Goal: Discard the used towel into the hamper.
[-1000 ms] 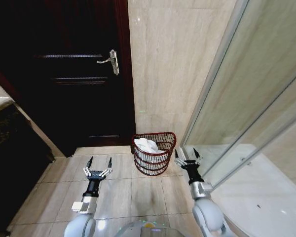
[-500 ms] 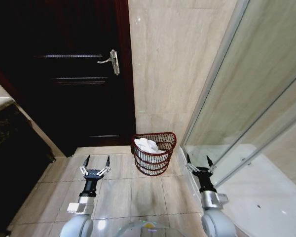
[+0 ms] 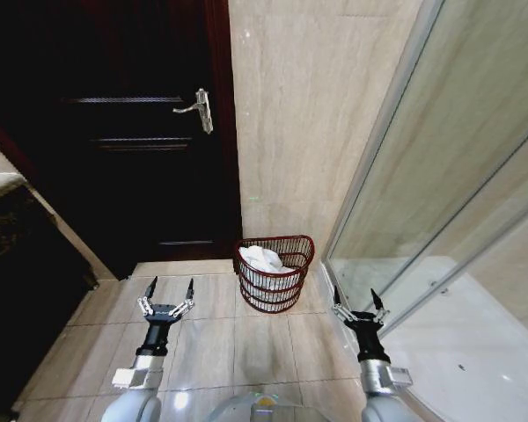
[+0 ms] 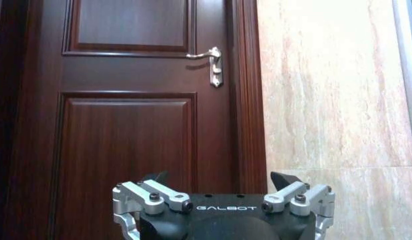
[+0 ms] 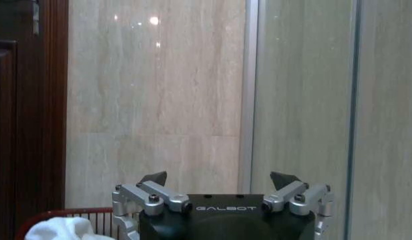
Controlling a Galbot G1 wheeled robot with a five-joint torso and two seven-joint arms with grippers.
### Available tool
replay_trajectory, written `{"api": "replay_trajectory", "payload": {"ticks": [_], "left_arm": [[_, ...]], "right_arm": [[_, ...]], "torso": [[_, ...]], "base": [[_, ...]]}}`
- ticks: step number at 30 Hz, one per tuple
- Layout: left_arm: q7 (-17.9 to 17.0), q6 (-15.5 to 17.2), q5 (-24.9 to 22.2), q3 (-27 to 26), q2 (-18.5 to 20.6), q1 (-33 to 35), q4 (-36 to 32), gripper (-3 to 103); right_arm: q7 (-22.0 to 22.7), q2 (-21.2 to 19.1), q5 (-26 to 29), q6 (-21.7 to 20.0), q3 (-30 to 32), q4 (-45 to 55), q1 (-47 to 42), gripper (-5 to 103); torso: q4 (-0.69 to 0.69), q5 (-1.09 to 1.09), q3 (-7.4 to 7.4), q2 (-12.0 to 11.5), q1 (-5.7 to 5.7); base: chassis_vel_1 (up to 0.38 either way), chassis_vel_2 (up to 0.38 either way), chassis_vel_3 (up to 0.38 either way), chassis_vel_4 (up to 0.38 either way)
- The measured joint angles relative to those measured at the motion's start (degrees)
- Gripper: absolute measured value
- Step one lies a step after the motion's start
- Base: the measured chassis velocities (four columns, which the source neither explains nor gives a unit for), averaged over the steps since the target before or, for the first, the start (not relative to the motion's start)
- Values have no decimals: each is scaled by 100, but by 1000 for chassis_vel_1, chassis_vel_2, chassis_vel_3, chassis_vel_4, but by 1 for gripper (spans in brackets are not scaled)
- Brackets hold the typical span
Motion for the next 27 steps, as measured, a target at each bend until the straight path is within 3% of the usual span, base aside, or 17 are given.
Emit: {"api": "replay_trajectory", "payload": {"ticks": [16,27], "left_arm": [[17,-77,-6,-50,153,-9,89,100],[6,-162,-2,-76,152,-8,98,100]], "right_arm": [[198,23,45,-8,-76,-39,-26,100],[168,-48,100,-37,-125,-24,-61,100]], "torso": [[0,0,-1,-6,-2],[0,0,-73,-138,-62]], "base": [[0,0,0,0],[0,0,0,0]]}}
